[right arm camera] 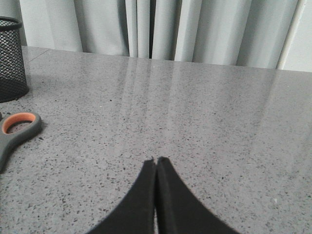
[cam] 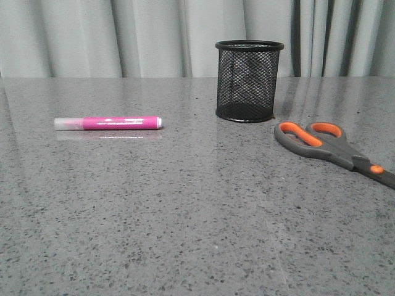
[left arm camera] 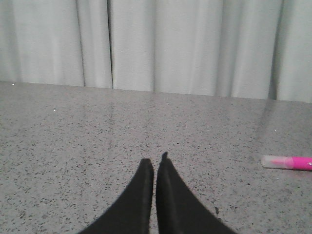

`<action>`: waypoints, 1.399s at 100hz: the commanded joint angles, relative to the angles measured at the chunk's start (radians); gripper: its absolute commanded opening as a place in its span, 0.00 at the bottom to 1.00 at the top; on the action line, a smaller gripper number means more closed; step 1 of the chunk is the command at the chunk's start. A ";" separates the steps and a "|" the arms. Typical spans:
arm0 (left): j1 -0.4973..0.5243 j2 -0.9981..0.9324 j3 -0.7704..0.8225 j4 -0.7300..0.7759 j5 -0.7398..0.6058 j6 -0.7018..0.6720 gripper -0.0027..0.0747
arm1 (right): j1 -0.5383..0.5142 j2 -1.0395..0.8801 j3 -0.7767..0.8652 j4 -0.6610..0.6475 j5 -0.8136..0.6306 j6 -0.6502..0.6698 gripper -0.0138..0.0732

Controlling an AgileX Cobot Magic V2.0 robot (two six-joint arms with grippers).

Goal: Put pen and scissors into bin

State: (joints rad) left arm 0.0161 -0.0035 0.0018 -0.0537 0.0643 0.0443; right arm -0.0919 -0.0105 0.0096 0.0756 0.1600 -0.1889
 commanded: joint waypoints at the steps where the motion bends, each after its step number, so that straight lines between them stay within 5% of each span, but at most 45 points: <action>1: 0.000 -0.033 0.044 -0.007 -0.075 -0.002 0.01 | -0.006 -0.019 0.016 -0.010 -0.077 -0.004 0.07; 102: 0.000 -0.033 0.044 -0.007 -0.075 -0.002 0.01 | -0.006 -0.019 0.016 -0.010 -0.077 -0.004 0.07; 140: 0.000 -0.033 0.044 -0.095 -0.077 -0.002 0.01 | -0.006 -0.019 0.016 0.010 -0.189 -0.004 0.07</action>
State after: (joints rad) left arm 0.0161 -0.0035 0.0018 -0.0874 0.0643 0.0443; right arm -0.0919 -0.0105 0.0096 0.0791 0.0880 -0.1889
